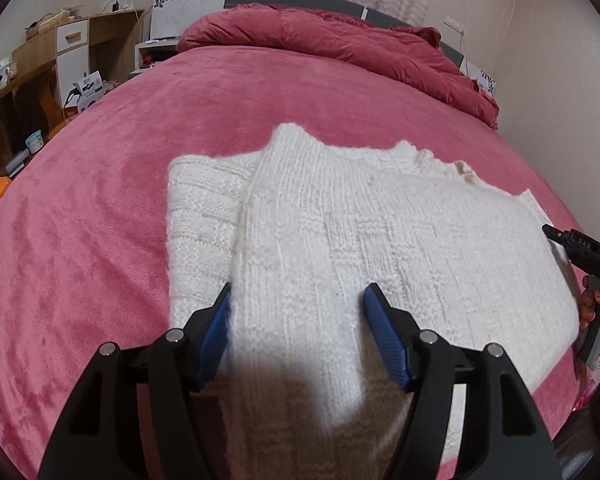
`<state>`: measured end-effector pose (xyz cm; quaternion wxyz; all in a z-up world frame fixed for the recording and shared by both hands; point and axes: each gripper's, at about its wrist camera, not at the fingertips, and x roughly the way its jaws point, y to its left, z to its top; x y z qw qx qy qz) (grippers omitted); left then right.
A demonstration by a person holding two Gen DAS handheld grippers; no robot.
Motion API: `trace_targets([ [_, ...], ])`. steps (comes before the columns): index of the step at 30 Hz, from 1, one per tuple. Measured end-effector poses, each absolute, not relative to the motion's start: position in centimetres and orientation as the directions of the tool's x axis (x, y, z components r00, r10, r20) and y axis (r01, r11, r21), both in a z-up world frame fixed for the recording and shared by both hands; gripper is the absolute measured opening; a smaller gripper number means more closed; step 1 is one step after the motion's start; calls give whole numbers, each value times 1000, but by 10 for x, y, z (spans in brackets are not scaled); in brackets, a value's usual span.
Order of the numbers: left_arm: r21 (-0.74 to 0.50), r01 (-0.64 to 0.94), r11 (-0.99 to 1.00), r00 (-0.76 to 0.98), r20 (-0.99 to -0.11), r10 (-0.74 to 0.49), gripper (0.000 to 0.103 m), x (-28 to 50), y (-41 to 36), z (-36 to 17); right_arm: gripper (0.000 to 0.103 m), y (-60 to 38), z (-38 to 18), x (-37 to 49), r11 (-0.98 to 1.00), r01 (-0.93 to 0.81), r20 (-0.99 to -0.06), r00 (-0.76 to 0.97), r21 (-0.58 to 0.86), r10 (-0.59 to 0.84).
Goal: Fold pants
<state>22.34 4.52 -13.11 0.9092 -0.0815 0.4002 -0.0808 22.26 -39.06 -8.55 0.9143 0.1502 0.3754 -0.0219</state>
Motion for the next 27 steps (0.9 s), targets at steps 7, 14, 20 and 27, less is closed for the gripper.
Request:
trace_targets([
  [7,-178,125,976,639,-738,-217,67,225,45,-129,44,-389,-87,226,954,160,-704,707,252,67],
  [14,-275,176,945,540,-776,-327,73,234,64,-119,44,-397,-88,217,932,192,-728,679,308,101],
  [20,-367,236,900,572,-696,-434,63,227,79,-134,44,-397,-91,202,919,212,-760,638,332,128],
  [27,-458,222,861,585,-644,-493,7,228,88,-129,7,-371,-80,204,956,180,-727,685,232,47],
])
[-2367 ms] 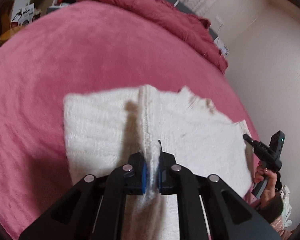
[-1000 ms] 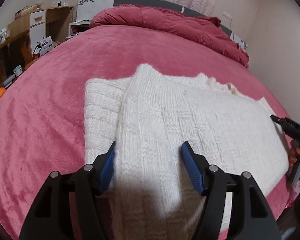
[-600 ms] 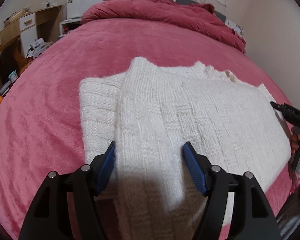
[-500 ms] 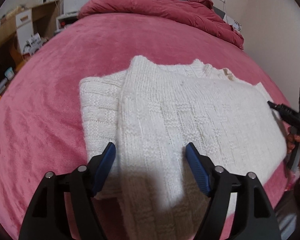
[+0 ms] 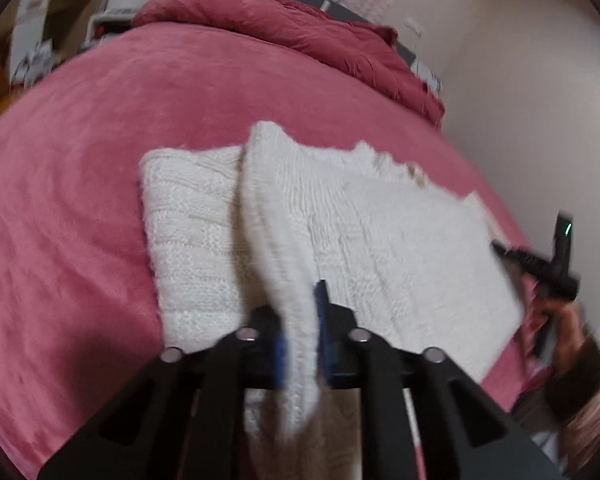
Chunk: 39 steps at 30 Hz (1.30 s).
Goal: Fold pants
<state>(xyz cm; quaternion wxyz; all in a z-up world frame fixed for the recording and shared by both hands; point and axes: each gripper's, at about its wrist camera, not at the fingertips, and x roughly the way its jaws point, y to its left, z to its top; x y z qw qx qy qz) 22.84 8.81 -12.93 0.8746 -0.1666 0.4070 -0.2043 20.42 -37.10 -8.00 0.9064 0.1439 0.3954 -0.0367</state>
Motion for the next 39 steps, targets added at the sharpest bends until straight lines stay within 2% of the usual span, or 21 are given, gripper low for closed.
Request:
trace_targets([
  [3,-459,160,874,597,-660,-456,6,221,95,-131,7,-371,-72,203,950,197,-694,719,242,28],
  [7,-391,162,906,587,-700,-407,7,222,83,-135,7,-379,-91,214,946,218,-744,668,241,35],
  [8,-379,168,910,595,-697,-400,11,221,80,-133,7,-379,-92,214,946,214,-742,670,242,38],
  [10,-386,177,905,597,-689,-411,27,219,80,-130,9,-381,-88,211,946,208,-735,676,247,43],
  [11,-409,180,895,597,-677,-430,49,218,81,-128,10,-383,-86,209,942,203,-731,680,267,61],
  [12,-422,179,889,607,-663,-437,64,215,84,-125,12,-387,-84,206,930,203,-721,687,307,88],
  [14,-404,147,903,652,-646,-396,75,210,95,-119,33,-396,-77,196,908,201,-691,713,368,122],
  [15,-389,121,913,669,-647,-364,81,208,101,-117,58,-399,-74,191,902,206,-676,727,379,118],
  [16,-384,100,918,679,-648,-345,83,207,106,-117,73,-405,-68,182,896,220,-650,754,386,95],
  [18,-409,45,911,677,-658,-329,86,207,121,-122,74,-414,-61,172,885,223,-618,781,409,89],
  [21,-554,8,832,609,-658,-443,86,216,137,-142,77,-429,-69,166,853,264,-644,757,450,105],
  [23,-594,9,804,600,-640,-480,87,219,139,-146,77,-438,-81,167,815,265,-656,734,515,176],
  [26,-672,70,737,576,-575,-580,88,224,133,-149,77,-439,-99,176,791,263,-682,688,552,247],
  [32,-625,117,772,547,-609,-575,89,241,110,-157,78,-438,-114,194,767,215,-659,675,605,331],
  [33,-609,132,783,548,-613,-569,87,243,105,-157,78,-437,-115,196,768,214,-661,673,604,332],
  [34,-587,141,797,548,-624,-556,80,246,100,-158,70,-434,-115,197,777,212,-666,671,592,324],
  [35,-565,139,814,551,-638,-537,56,248,98,-158,63,-432,-114,197,789,212,-674,670,576,312],
  [36,-543,129,830,549,-658,-516,43,250,96,-160,52,-430,-114,198,802,214,-686,663,559,301],
  [37,-559,126,820,548,-650,-527,41,252,97,-162,44,-427,-115,198,806,206,-689,657,555,306],
  [39,-605,111,789,552,-623,-555,27,255,103,-163,31,-423,-114,198,795,192,-675,659,576,331],
])
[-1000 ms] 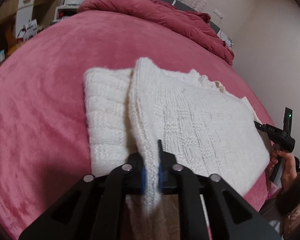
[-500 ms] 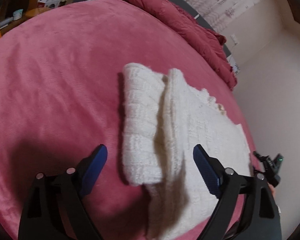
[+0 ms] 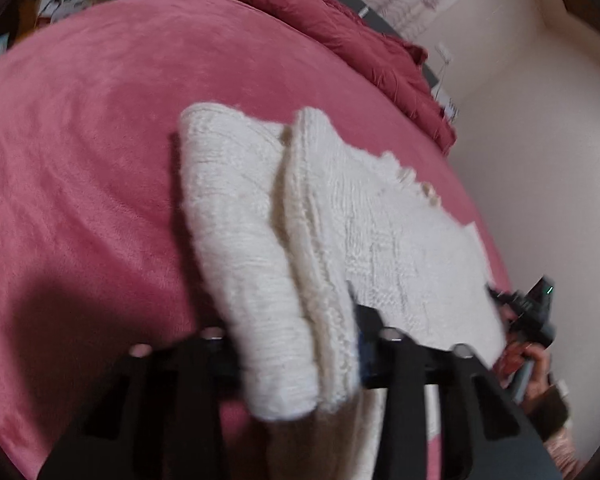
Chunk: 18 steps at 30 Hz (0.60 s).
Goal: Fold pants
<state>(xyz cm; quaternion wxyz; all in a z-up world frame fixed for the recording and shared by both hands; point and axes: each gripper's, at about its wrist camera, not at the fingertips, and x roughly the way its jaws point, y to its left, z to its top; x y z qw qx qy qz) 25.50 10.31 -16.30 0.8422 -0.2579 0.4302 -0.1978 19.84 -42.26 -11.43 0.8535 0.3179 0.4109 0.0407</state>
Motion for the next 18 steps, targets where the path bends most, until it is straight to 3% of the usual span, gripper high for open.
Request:
trace_targets([
  [2,-615,123,779,558,-606,-566,20,257,106,-158,22,-419,-109,197,785,170,-650,676,596,347],
  [8,-600,186,778,619,-543,-567,18,247,124,-121,20,-396,-78,188,763,41,-537,735,645,414],
  [13,-599,81,797,597,-611,-520,20,254,148,-135,20,-380,-79,195,782,26,-565,706,623,427],
  [14,-586,58,808,576,-642,-506,23,258,146,-142,20,-381,-82,196,786,48,-582,700,616,413],
  [16,-534,16,845,568,-691,-448,41,260,143,-150,20,-389,-88,196,769,94,-597,691,633,408],
  [18,-508,4,861,594,-691,-411,52,255,148,-145,20,-393,-92,197,741,124,-597,686,660,416],
])
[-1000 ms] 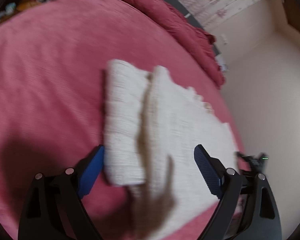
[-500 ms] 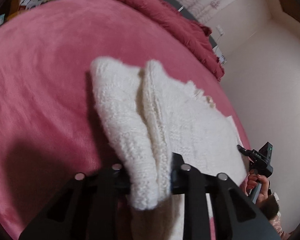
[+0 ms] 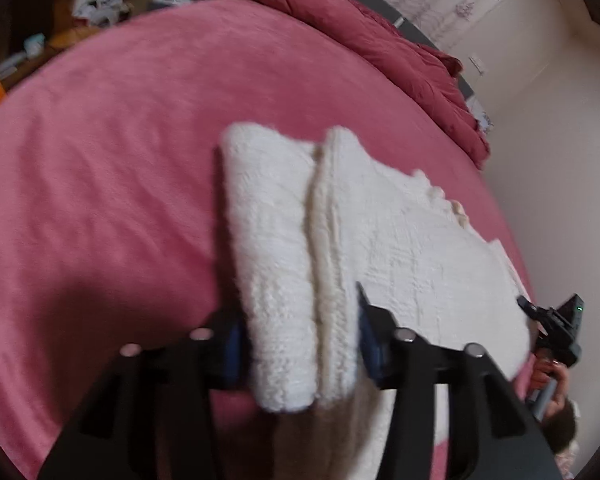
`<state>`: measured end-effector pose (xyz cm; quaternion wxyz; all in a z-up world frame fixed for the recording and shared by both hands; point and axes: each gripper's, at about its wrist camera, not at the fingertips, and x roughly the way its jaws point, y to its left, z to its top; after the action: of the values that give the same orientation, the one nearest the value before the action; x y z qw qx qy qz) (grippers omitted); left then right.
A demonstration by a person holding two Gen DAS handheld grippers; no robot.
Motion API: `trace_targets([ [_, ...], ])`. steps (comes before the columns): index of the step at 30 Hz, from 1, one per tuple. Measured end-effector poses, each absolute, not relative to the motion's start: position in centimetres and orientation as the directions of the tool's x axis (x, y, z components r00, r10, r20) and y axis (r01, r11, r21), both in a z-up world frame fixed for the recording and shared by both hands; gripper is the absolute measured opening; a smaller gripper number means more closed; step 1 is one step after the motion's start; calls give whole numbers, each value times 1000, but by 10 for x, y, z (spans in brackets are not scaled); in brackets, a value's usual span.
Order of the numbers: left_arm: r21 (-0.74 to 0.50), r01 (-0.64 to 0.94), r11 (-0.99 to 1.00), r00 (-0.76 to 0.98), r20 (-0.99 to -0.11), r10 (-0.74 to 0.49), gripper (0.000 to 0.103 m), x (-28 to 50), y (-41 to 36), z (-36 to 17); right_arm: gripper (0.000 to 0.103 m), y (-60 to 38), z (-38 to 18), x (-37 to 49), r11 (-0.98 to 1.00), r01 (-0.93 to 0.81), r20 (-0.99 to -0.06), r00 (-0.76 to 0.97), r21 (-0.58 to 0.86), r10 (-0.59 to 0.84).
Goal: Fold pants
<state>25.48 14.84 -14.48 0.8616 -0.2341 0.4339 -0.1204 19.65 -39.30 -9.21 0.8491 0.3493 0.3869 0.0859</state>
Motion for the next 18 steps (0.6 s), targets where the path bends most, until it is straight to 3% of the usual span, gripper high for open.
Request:
trace_targets([
  [3,-482,-49,875,655,-677,-336,70,251,162,-131,20,-387,-87,194,750,129,-604,688,649,404],
  [5,-476,-99,874,686,-669,-287,72,246,172,-125,20,-383,-80,192,748,136,-604,690,650,399],
  [7,-480,-142,866,697,-669,-257,84,243,183,-122,20,-377,-72,194,756,149,-616,687,638,385],
  [11,-450,-149,880,675,-697,-242,92,249,176,-122,20,-364,-54,192,772,177,-645,677,610,354],
  [18,-388,-45,921,677,-690,-257,97,224,159,-107,19,-329,-15,185,771,136,-611,701,622,369],
])
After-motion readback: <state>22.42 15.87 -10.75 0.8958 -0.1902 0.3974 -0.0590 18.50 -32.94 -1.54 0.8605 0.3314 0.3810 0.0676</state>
